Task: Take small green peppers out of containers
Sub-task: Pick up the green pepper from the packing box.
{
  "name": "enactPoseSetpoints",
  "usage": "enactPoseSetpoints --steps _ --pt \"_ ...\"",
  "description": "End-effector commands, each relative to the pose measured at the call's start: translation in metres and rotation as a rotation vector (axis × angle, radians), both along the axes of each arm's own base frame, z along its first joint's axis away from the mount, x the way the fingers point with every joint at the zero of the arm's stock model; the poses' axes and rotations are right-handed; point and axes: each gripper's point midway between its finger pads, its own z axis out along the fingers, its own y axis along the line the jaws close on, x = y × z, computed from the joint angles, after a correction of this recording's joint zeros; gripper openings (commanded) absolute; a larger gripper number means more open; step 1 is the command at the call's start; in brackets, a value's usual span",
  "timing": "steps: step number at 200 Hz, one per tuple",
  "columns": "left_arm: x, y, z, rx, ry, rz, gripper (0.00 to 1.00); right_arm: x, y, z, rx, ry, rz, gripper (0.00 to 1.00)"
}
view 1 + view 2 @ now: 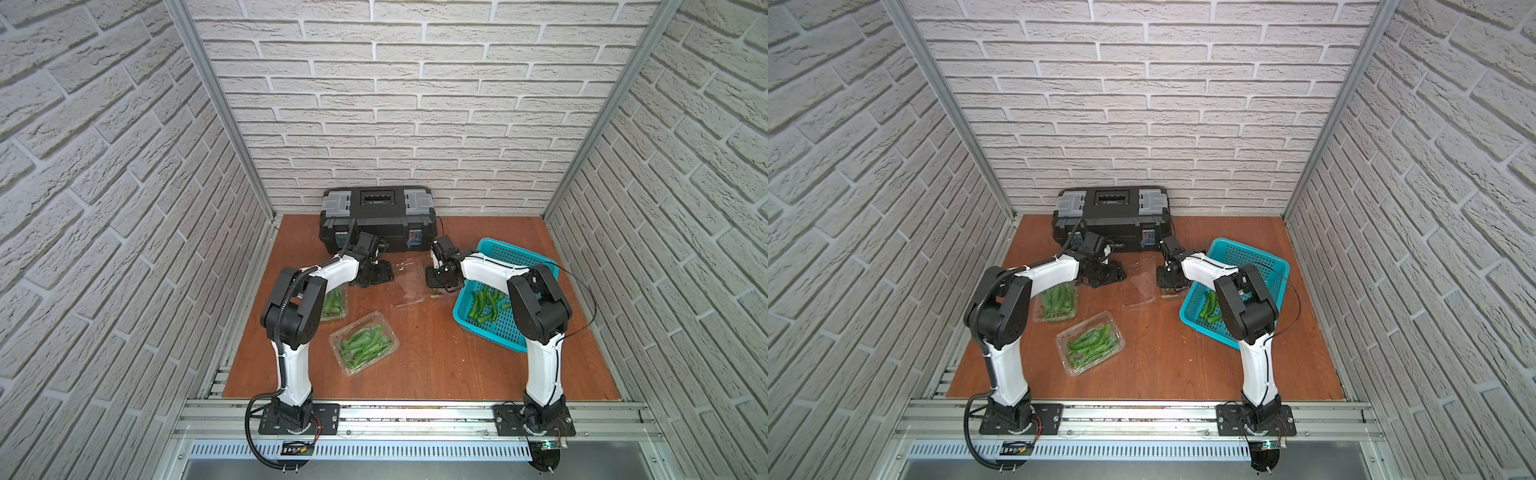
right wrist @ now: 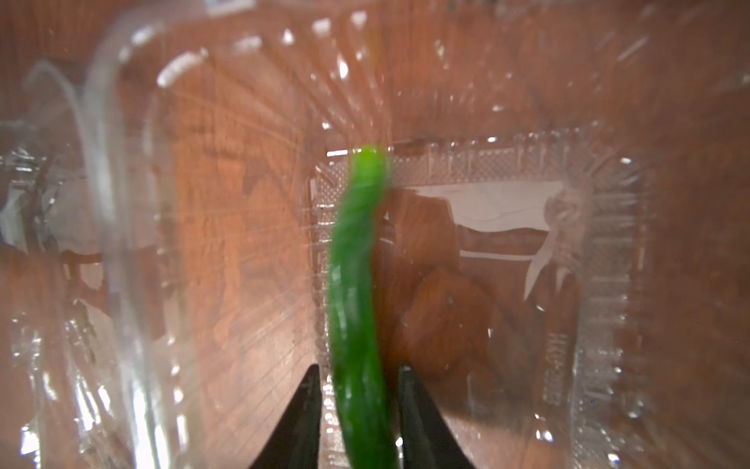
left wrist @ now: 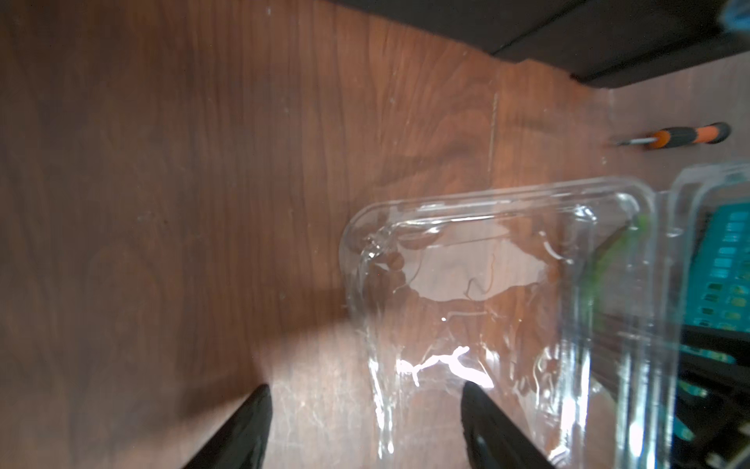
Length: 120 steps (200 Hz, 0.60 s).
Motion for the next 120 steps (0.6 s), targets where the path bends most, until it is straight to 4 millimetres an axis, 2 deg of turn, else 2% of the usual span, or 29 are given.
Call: enactPoseSetpoints --steps 1,18,36,50,52,56,69,84,100,120 --pt "0.005 -0.002 0.002 -0.008 0.005 -0.006 0.73 -0.009 -0.002 -0.015 -0.025 0.041 0.007 0.2" --pt "0.006 -0.002 0.001 -0.009 0.007 -0.003 0.73 -0.006 -0.002 -0.01 -0.021 0.021 -0.004 0.07" --pt "0.006 -0.003 0.001 -0.008 0.006 -0.004 0.73 0.002 -0.002 0.008 -0.013 -0.041 -0.017 0.02" --pt "0.006 -0.003 0.002 -0.009 0.002 -0.005 0.73 0.009 -0.005 0.028 -0.01 -0.108 -0.031 0.02" --pt "0.006 -0.003 0.001 -0.008 0.004 -0.004 0.73 0.011 -0.005 0.04 -0.001 -0.136 -0.035 0.02" --pt "0.006 -0.003 0.002 -0.009 0.001 -0.005 0.73 0.014 -0.006 0.05 0.001 -0.167 -0.04 0.02" --pt "0.006 -0.003 0.004 -0.013 -0.006 -0.005 0.73 0.02 -0.015 0.079 -0.001 -0.249 -0.075 0.02" --pt "0.007 -0.004 0.008 -0.022 -0.024 -0.01 0.73 0.024 -0.036 0.111 -0.02 -0.344 -0.155 0.02" --pt "0.008 -0.005 0.011 -0.029 -0.039 -0.016 0.73 0.023 -0.07 0.139 -0.048 -0.431 -0.289 0.02" --pt "0.009 -0.006 0.013 -0.034 -0.046 -0.024 0.73 0.01 -0.118 0.158 -0.097 -0.489 -0.474 0.02"
